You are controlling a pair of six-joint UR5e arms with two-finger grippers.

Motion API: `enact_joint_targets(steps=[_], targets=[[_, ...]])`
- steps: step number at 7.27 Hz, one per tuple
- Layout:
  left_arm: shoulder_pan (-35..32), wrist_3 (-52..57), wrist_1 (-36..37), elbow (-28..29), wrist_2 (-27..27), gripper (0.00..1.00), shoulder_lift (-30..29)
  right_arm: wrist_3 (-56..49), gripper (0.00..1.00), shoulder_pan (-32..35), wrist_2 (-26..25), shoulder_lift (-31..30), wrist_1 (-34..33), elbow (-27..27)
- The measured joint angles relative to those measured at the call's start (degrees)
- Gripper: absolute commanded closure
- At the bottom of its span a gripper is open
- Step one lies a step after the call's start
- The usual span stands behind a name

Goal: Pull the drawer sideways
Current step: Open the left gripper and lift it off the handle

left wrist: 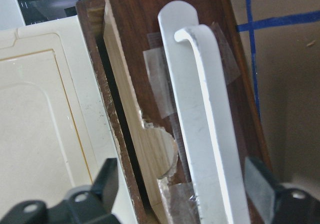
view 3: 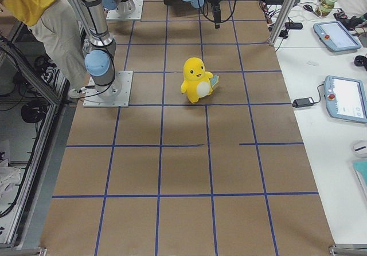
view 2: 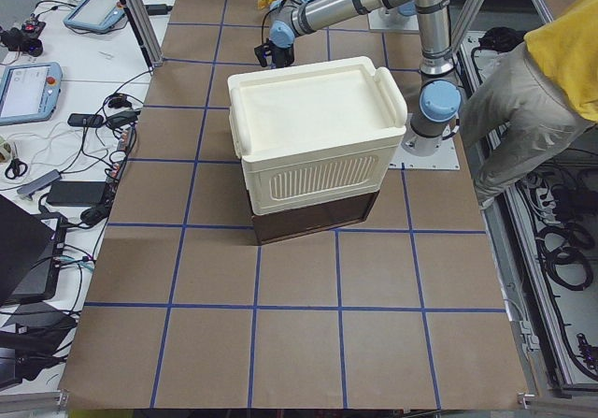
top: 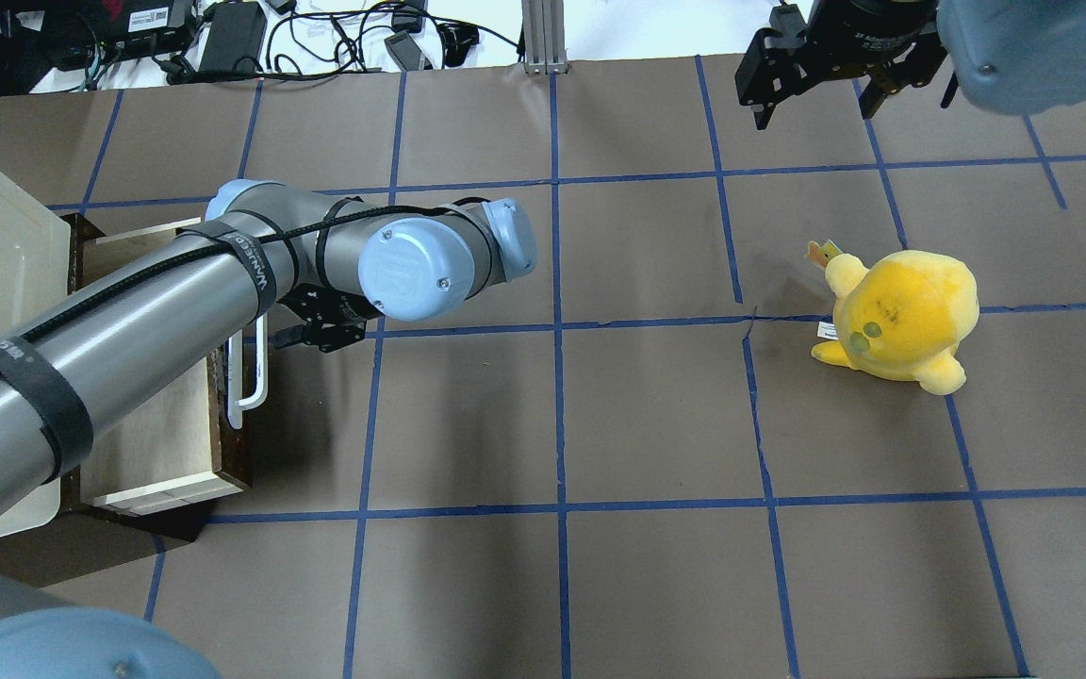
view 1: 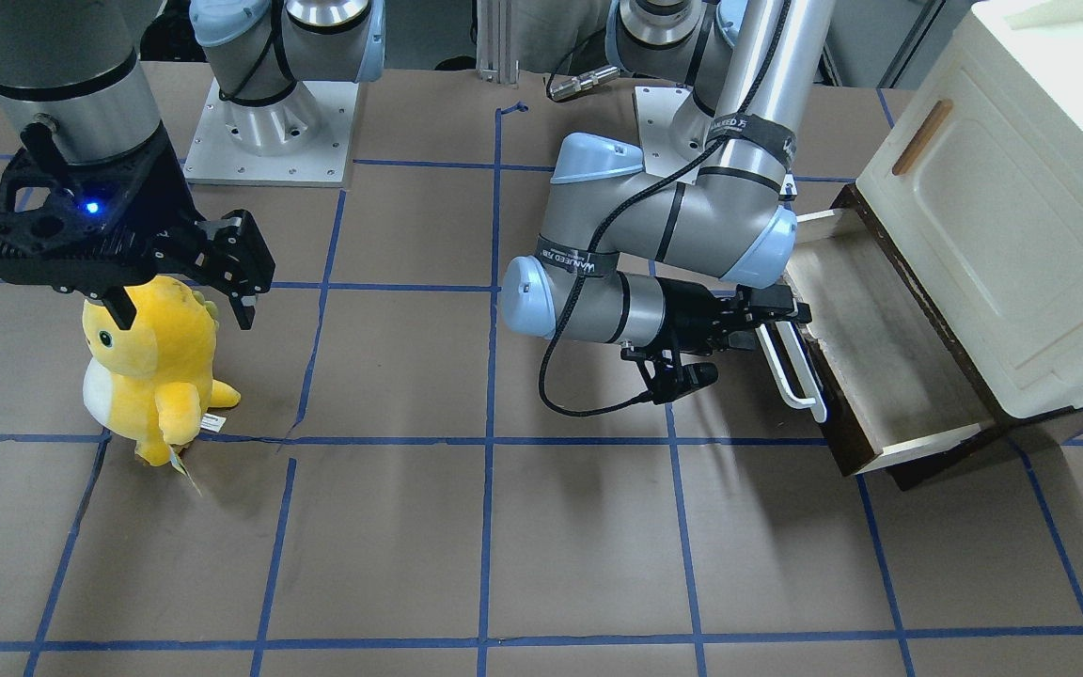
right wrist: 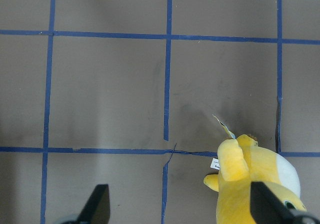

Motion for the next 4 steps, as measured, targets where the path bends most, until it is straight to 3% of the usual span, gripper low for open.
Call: enact_joint_targets(steps=[1, 4], targets=[[0.1, 4.2, 0.6, 3.0, -3.3, 0.00, 1.3, 0.0, 0.00, 0.0, 0.0, 0.0, 0.0, 0.0], [1.3, 22.3, 11.1, 9.8, -24.4, 0.00, 8.6, 0.0, 0.00, 0.0, 0.0, 0.0, 0.0, 0.0]])
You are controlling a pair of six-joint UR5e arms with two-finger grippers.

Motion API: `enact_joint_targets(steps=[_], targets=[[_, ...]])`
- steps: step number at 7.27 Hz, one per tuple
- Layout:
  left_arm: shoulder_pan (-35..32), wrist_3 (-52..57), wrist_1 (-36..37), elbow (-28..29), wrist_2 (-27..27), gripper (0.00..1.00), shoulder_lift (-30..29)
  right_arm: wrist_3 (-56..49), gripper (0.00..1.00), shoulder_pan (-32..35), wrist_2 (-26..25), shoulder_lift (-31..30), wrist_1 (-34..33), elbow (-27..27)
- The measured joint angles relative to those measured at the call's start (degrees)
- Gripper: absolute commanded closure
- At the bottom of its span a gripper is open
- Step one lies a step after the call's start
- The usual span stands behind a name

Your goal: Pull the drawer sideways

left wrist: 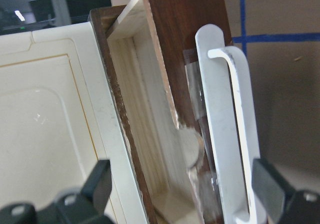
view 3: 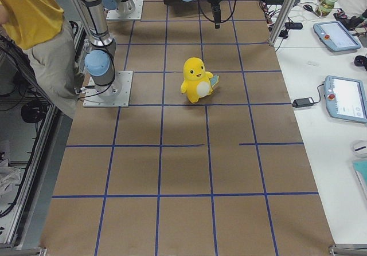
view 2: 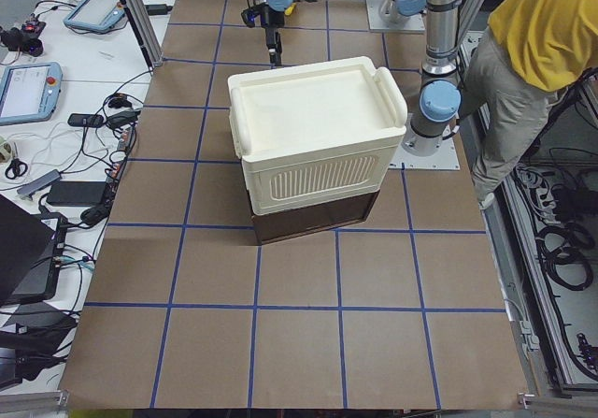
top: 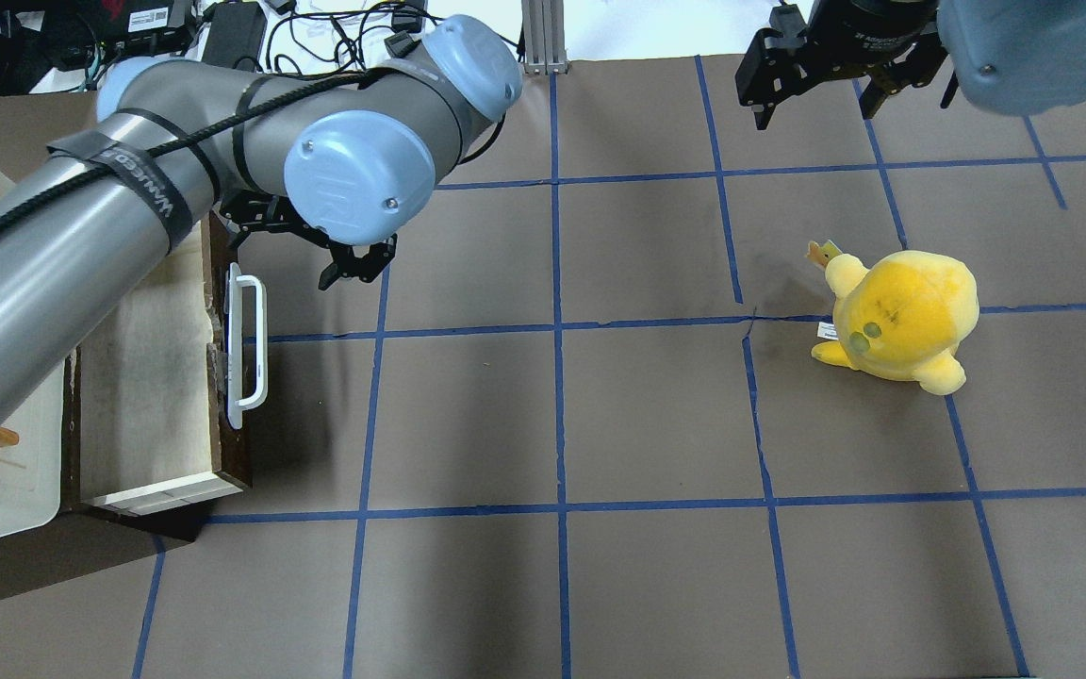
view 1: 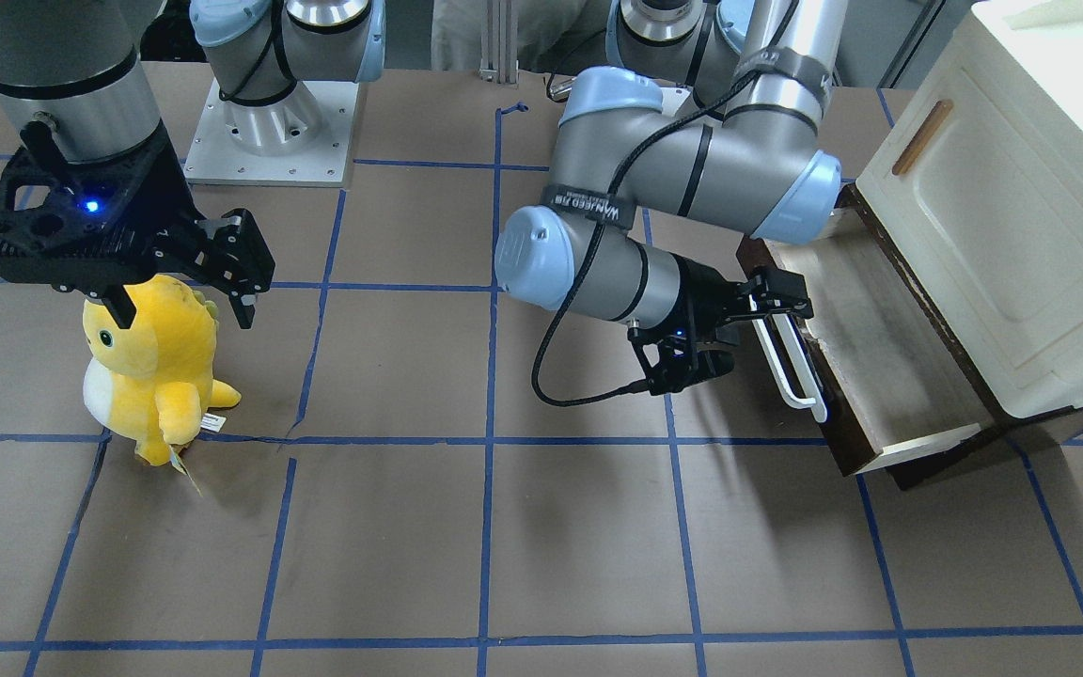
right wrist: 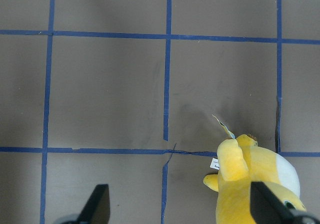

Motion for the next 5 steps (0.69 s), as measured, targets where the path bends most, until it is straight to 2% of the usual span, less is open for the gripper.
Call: enact_joint_targets(steps=[3, 5], targets=[[6.6, 8.5, 3.4, 0.4, -19.8, 0.00, 8.4, 0.0, 0.00, 0.0, 0.0, 0.0, 0.0, 0.0], [9.2, 12.2, 3.6, -0.3, -28.2, 0.00, 12.6, 0.0, 0.00, 0.0, 0.0, 0.0, 0.0, 0.0]])
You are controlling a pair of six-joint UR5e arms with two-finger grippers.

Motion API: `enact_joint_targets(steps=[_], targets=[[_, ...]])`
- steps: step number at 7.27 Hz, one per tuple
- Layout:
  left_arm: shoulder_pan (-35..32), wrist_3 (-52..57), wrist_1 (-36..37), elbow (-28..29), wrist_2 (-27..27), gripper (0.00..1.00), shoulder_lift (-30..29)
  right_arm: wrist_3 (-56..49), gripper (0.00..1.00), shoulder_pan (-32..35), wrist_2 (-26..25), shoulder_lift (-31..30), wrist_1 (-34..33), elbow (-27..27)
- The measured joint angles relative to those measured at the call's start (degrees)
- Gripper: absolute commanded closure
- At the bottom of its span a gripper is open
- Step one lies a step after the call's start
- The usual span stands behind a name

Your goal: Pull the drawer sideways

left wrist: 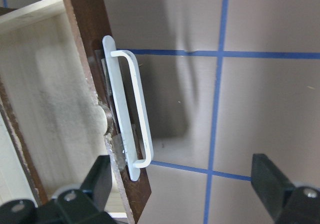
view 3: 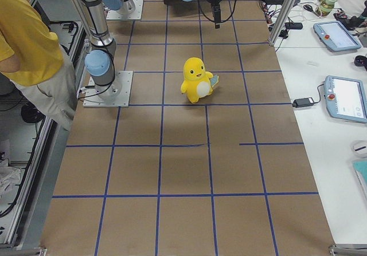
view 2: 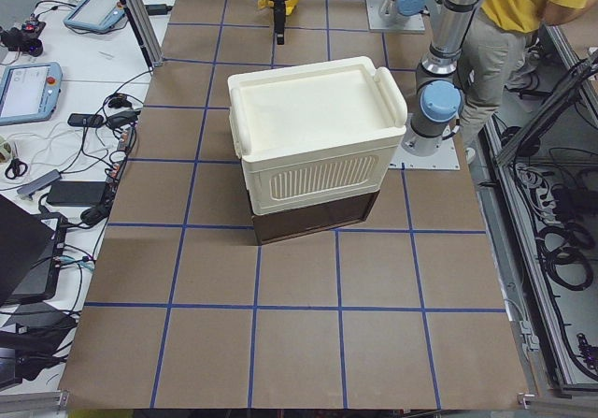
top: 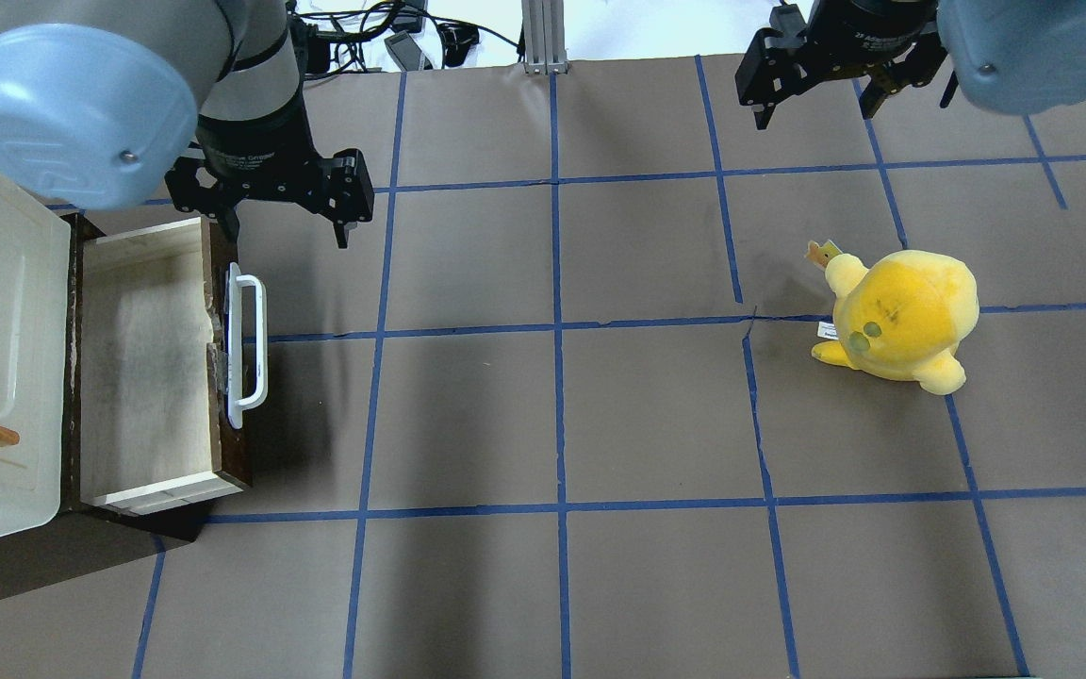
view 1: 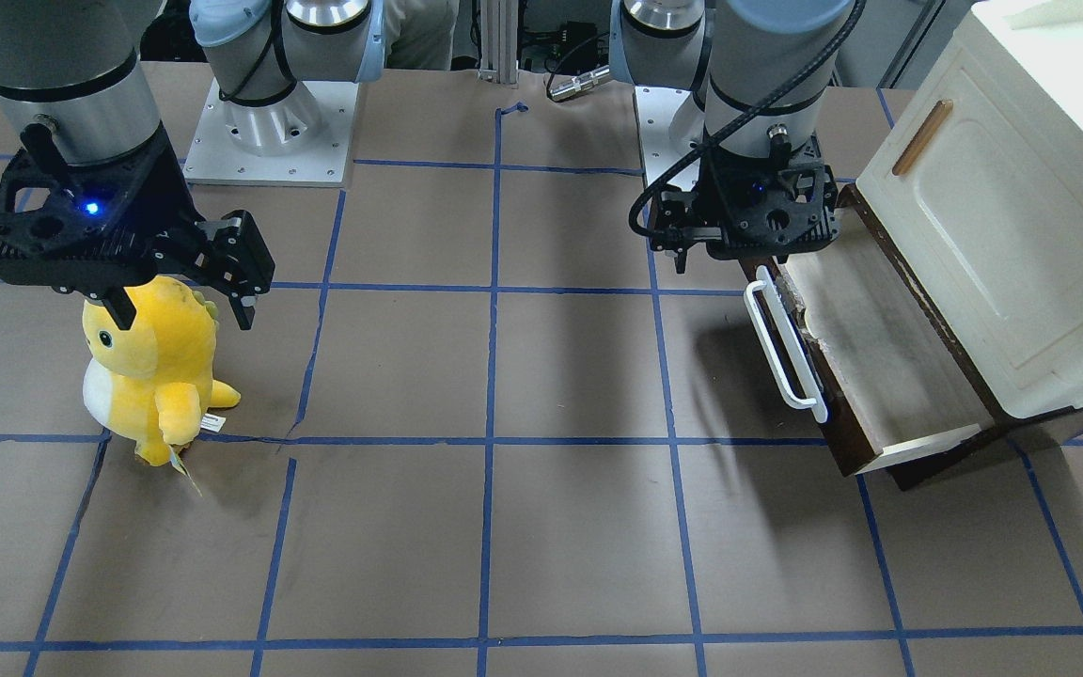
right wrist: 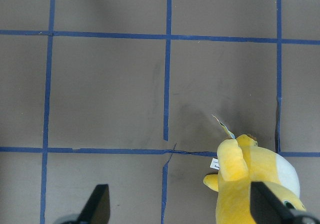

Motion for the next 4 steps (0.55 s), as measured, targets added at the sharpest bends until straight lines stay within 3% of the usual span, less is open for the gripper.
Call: enact_joint_targets(steps=[2, 4], targets=[[3.0, 2.8, 1.5, -1.0, -7.3, 0.00, 2.0, 0.0, 0.00, 0.0, 0.0, 0.0, 0.0, 0.0], [5.6, 5.0, 2.0, -1.8, -10.6, 0.00, 3.5, 0.0, 0.00, 0.0, 0.0, 0.0, 0.0, 0.0]])
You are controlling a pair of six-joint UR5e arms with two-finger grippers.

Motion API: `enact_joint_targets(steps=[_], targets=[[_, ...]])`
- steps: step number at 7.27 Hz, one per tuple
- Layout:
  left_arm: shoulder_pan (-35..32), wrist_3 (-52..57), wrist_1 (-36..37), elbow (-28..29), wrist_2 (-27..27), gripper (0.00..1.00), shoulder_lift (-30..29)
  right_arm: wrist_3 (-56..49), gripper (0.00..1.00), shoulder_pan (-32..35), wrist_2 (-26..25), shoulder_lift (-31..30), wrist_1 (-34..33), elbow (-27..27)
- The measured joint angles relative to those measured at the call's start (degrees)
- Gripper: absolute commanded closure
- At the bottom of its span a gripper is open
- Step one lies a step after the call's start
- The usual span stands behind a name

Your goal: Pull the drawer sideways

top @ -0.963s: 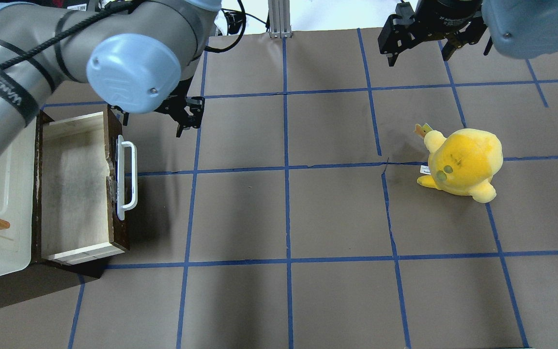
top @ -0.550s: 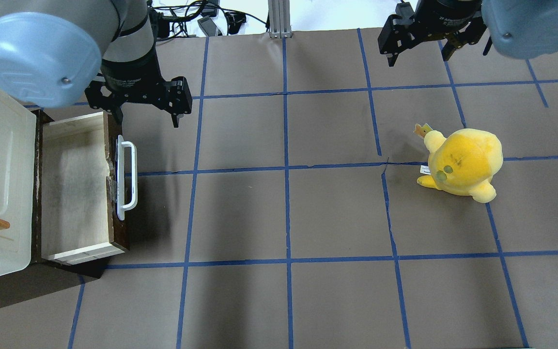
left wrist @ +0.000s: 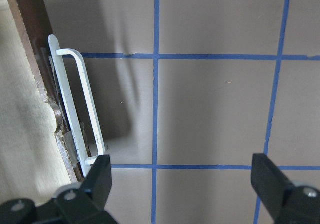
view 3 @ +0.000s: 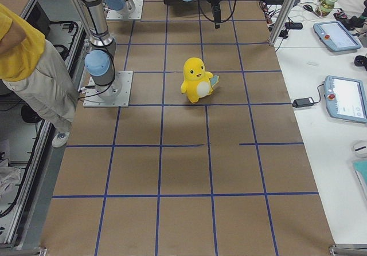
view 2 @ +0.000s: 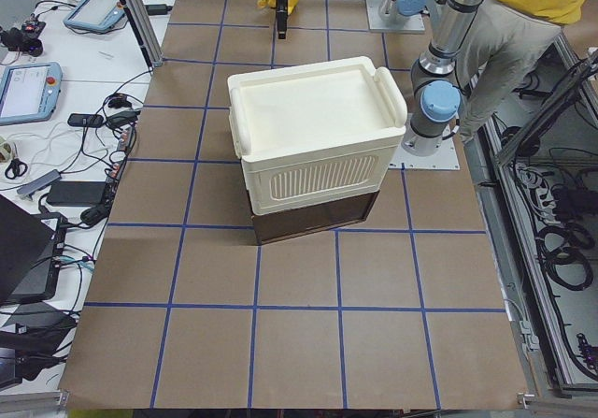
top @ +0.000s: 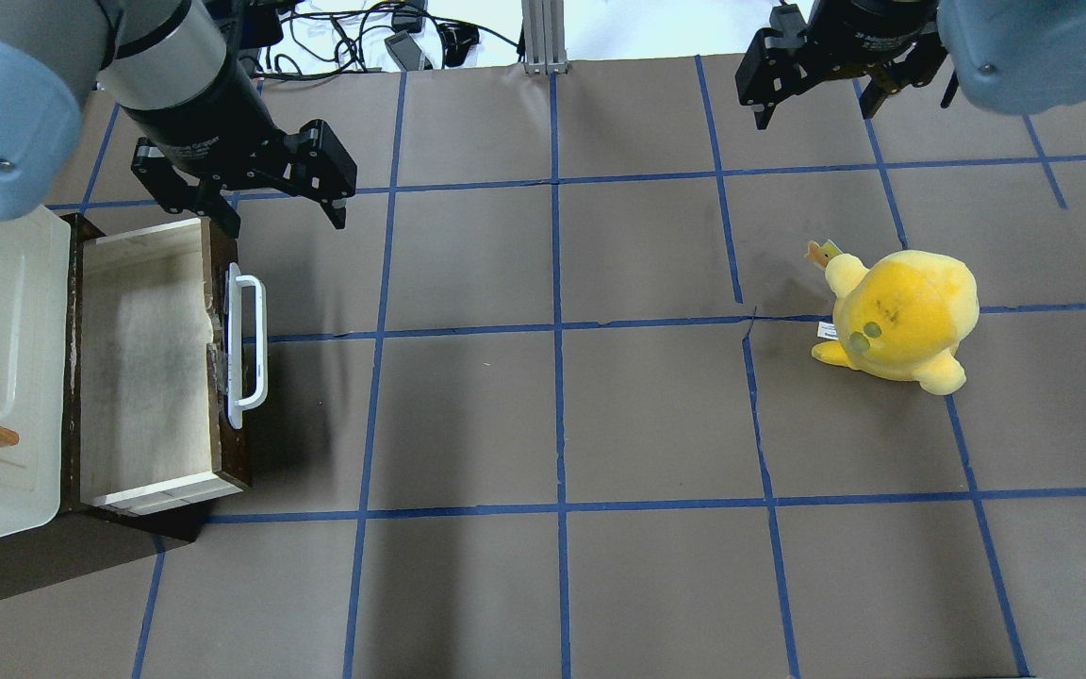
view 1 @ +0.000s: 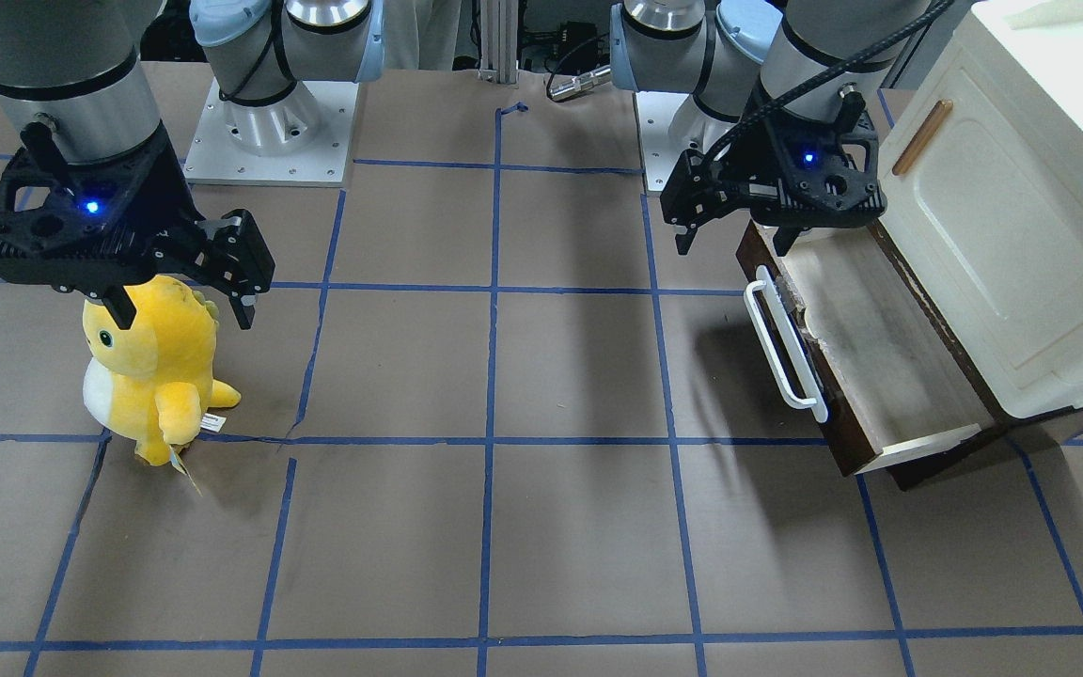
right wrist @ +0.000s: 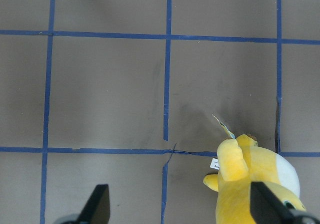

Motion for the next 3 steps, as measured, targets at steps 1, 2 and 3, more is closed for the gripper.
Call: enact_joint_targets(steps=[1, 2, 3], targets=[[0.9, 1.5, -0.1, -0.2, -0.9, 0.00, 0.7, 0.0, 0.00, 0.0, 0.0, 0.0, 0.0, 0.0], [1.6, 2.2, -0.2, -0.3, -1.3, 0.00, 1.3, 0.0, 0.00, 0.0, 0.0, 0.0, 0.0, 0.0], [2.0, 2.4, -0.3, -0.3, -1.5, 0.00, 1.6, 0.0, 0.00, 0.0, 0.0, 0.0, 0.0, 0.0]])
